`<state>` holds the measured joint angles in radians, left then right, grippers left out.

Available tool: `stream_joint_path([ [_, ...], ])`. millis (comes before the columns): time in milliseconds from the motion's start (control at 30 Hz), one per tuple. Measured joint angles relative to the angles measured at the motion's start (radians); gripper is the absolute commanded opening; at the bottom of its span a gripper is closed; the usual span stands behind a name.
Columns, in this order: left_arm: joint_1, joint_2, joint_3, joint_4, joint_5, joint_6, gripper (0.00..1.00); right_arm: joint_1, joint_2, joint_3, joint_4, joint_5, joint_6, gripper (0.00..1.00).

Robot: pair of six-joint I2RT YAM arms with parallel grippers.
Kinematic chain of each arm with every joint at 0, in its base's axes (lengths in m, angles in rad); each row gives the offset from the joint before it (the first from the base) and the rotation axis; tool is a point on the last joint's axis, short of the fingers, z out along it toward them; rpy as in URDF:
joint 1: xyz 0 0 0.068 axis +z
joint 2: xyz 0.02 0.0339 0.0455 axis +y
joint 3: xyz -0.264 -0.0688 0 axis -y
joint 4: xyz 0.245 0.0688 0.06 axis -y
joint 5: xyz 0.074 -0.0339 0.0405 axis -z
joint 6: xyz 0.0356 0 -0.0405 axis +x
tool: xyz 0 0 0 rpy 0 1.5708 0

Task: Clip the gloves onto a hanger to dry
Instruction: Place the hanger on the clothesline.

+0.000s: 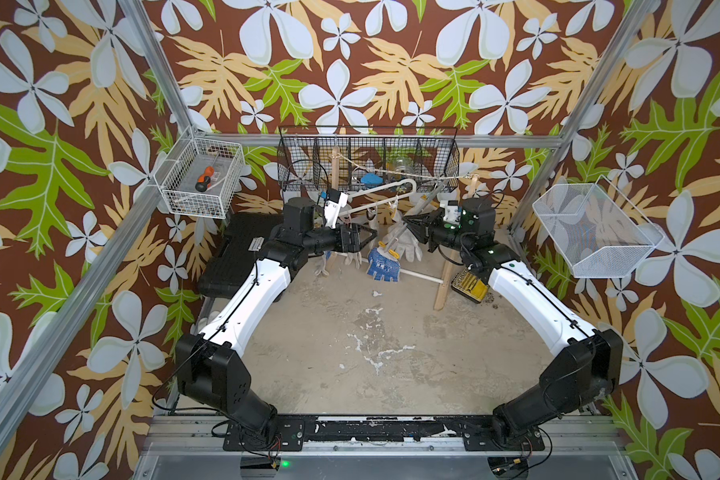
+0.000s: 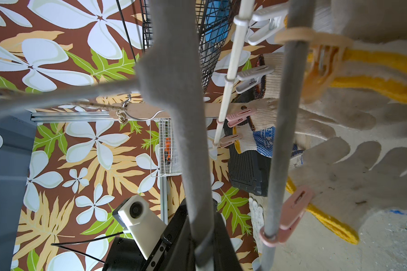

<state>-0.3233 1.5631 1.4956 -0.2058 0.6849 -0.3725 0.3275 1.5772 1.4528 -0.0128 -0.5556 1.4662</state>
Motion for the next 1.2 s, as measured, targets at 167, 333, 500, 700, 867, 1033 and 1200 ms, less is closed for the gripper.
stream_joint_path([
  [167, 0.0, 0.003, 0.003, 0.0, 0.002, -0.005, 1.0, -0.002, -0.009, 0.052, -0.049, 0.006, 0.037, 0.0],
  [333, 0.0, 0.014, 0.005, 0.0, 0.006, -0.015, 1.0, -0.005, -0.031, 0.084, -0.129, 0.022, 0.084, 0.0],
  [500, 0.0, 0.027, 0.019, -0.003, 0.021, -0.016, 1.0, -0.025, -0.052, 0.05, -0.166, 0.021, 0.127, 0.0],
  [700, 0.0, 0.027, 0.029, -0.006, 0.031, -0.016, 1.0, -0.046, -0.006, 0.148, -0.275, -0.021, 0.158, 0.0],
  [867, 0.0, 0.026, 0.04, -0.015, 0.031, -0.014, 1.0, -0.042, 0.043, 0.278, -0.375, -0.024, 0.1, 0.0],
  [1033, 0.0, 0.026, 0.04, -0.021, 0.031, -0.011, 1.0, -0.037, -0.031, 0.195, -0.445, 0.037, 0.013, 0.0],
  [1200, -0.001, 0.026, 0.047, -0.023, 0.046, -0.012, 1.0, -0.019, -0.047, 0.242, -0.533, 0.087, -0.074, 0.0],
])
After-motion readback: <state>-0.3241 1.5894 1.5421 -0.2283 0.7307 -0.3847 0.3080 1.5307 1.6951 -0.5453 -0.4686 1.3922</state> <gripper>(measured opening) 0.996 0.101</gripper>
